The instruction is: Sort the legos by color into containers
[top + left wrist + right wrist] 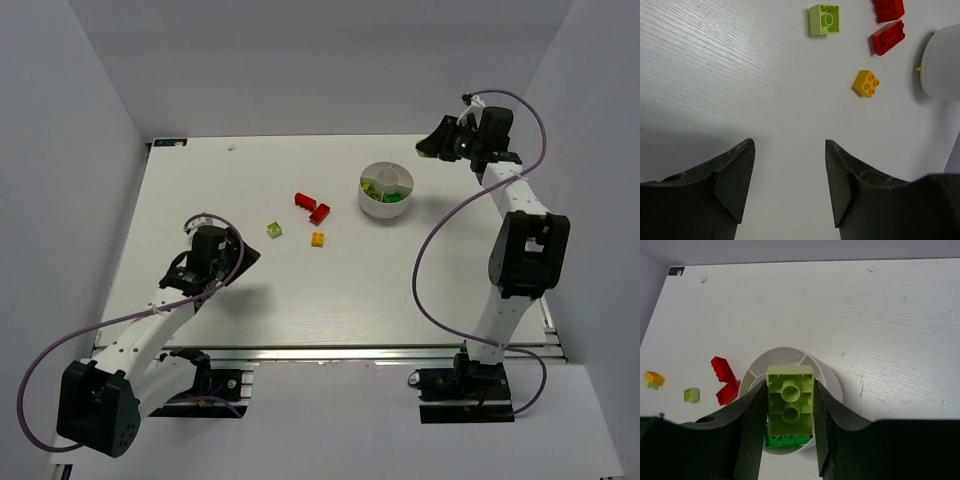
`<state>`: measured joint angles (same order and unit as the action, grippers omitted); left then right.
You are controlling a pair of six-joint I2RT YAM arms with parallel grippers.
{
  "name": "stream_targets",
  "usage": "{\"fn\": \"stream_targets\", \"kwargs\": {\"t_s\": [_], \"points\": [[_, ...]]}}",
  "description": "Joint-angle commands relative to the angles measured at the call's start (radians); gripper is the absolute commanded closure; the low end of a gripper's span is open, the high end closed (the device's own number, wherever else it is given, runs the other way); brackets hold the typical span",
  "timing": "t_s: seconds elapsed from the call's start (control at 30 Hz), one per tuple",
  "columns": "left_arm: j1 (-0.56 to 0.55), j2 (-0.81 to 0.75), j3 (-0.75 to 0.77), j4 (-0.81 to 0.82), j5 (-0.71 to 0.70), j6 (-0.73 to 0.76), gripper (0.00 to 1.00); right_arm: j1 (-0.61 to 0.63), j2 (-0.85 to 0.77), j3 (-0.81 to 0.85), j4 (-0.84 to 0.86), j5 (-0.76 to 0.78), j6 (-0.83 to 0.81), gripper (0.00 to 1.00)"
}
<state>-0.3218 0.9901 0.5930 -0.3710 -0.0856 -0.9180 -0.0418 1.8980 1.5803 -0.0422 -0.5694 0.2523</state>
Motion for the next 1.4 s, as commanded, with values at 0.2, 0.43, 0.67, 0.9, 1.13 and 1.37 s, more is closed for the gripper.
{"fn": "stream_targets", "kwargs": {"t_s": [0.2, 0.43, 0.67, 0.9, 1.13, 1.37], "points": [[0.007, -0.013, -0.015, 0.014, 0.007, -0.010, 0.32, 0.010, 0.116, 0.099, 0.011, 0.000, -0.028, 1.00], [0.007, 0.007, -0.018, 0.027, 0.015, -0.010, 0.32, 0.020, 0.131, 0.046, 0.010, -0.018, -0.053, 1.00], [0.007, 0.027, -0.012, 0.030, 0.018, -0.002, 0.32, 0.040, 0.139, 0.015, 0.007, -0.018, -0.065, 1.00], [0.007, 0.013, -0.019, 0.021, 0.010, -0.002, 0.32, 0.077, 0.145, 0.007, 0.008, 0.005, -0.082, 0.89], [0.007, 0.018, -0.018, 0.026, 0.014, -0.002, 0.31, 0.077, 0.147, 0.004, 0.007, 0.016, -0.096, 0.81], [0.007, 0.019, -0.016, 0.024, 0.014, -0.002, 0.31, 0.077, 0.147, -0.008, 0.007, 0.022, -0.107, 0.73]]}}
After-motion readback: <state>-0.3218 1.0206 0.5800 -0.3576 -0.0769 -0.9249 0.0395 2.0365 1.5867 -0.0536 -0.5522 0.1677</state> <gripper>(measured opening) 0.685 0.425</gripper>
